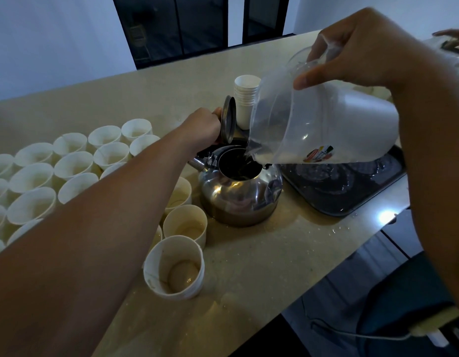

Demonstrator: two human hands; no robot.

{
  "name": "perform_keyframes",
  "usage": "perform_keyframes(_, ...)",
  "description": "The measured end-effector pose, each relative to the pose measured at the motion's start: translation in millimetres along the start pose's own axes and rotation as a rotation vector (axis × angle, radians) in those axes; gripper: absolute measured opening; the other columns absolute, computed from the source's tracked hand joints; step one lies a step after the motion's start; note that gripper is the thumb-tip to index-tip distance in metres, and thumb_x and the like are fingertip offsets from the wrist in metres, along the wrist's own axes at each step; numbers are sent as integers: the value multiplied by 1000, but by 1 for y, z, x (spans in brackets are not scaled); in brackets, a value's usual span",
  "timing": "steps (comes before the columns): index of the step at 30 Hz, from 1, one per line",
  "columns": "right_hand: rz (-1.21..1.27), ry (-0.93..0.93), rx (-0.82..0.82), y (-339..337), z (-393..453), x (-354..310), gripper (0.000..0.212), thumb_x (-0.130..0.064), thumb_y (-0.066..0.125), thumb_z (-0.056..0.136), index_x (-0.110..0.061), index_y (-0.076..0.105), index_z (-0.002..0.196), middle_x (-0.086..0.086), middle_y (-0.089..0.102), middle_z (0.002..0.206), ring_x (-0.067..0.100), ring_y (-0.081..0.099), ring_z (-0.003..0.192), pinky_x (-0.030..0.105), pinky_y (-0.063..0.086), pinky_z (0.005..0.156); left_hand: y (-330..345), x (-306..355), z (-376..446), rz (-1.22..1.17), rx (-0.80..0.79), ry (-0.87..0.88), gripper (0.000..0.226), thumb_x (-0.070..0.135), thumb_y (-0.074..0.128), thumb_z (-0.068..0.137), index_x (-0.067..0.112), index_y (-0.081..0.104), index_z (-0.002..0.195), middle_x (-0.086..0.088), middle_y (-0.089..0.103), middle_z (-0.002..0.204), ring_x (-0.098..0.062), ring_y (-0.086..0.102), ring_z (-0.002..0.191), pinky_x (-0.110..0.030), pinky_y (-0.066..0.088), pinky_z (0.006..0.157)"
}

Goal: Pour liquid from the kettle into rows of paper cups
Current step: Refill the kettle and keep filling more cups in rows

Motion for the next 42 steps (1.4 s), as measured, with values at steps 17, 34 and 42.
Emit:
perform_keyframes(17,-33,-23,10,-1,3,-4,66,-76,69,44,-24,68,84,17,65,84,31,56,74,34,43,72,-1,3,-6,40,3,-1,24,11,46,94,9,60,74,-16,61,81,-36,65,88,-43,49,78)
perform_keyframes(34,428,235,321,-11,-69,86,24,-43,86,73,-28,66,71,-11,61,58,-1,52,47,13,42,45,0,16,-17,170,16,60,31,29,38,104,10,56,87,-8,54,84,-25,48,79,-36,36,75)
perform_keyframes(42,713,385,776,-5,-120,121,36,-60,87,65,-32,65,69,-3,59,67,15,53,59,26,43,54,13,50,-39,520,39,376,28,45,44,103,19,52,105,0,57,88,-12,51,75,-31,35,61)
Point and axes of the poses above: each hand's wrist, its own z-axis towards the middle knuckle, its own y-axis out of the palm, x = y × z, the point moved 9 cm from there along z, towards the middle knuckle
